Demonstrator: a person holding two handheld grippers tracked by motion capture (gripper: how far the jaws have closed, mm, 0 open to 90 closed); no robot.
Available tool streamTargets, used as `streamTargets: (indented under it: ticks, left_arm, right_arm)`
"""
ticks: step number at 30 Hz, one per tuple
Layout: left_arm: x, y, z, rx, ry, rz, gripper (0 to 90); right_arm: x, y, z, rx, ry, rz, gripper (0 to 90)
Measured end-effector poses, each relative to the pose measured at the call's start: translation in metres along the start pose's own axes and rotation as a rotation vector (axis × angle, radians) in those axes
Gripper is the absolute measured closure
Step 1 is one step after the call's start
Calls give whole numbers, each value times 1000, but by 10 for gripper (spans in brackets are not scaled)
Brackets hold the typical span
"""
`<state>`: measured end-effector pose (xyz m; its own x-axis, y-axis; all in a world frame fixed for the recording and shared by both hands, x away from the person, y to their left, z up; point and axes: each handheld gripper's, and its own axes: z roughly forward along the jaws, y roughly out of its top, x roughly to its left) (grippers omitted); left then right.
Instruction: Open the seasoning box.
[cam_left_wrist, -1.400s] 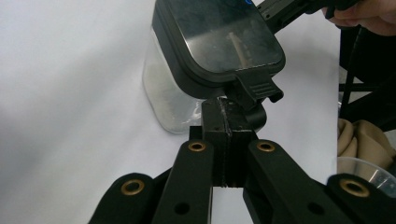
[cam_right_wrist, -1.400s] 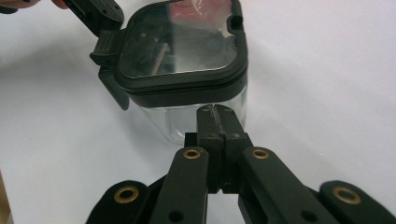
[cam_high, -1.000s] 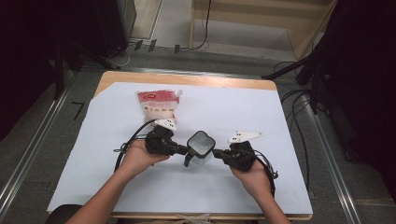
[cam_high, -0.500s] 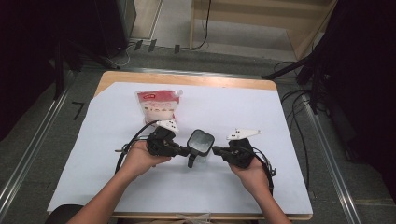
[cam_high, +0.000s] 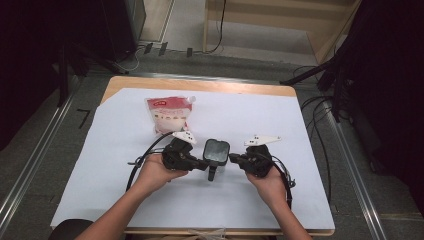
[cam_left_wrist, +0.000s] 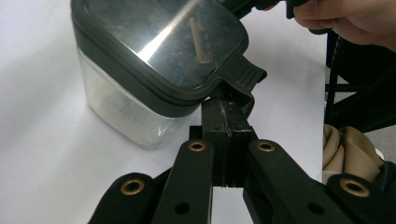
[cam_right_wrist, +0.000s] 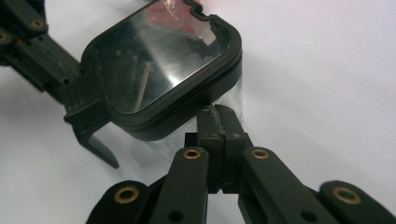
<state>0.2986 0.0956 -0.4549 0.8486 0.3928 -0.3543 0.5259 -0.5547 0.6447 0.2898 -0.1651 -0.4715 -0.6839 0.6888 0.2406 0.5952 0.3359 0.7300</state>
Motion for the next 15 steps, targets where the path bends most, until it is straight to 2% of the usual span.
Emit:
streamTargets:
  ticks: [9,13,15]
  left_arm:
    - [-11,3,11,-7,44,39,900]
    - [-14,4,15,-22,30,42,900]
    - [-15,4,16,-19,37,51,900]
  right_arm:
    - [-3,2,0,-7,-25,22,900]
    - [-4,2,-1,-15,-29,23,900]
    - [-4,2,-1,-18,-36,21,900]
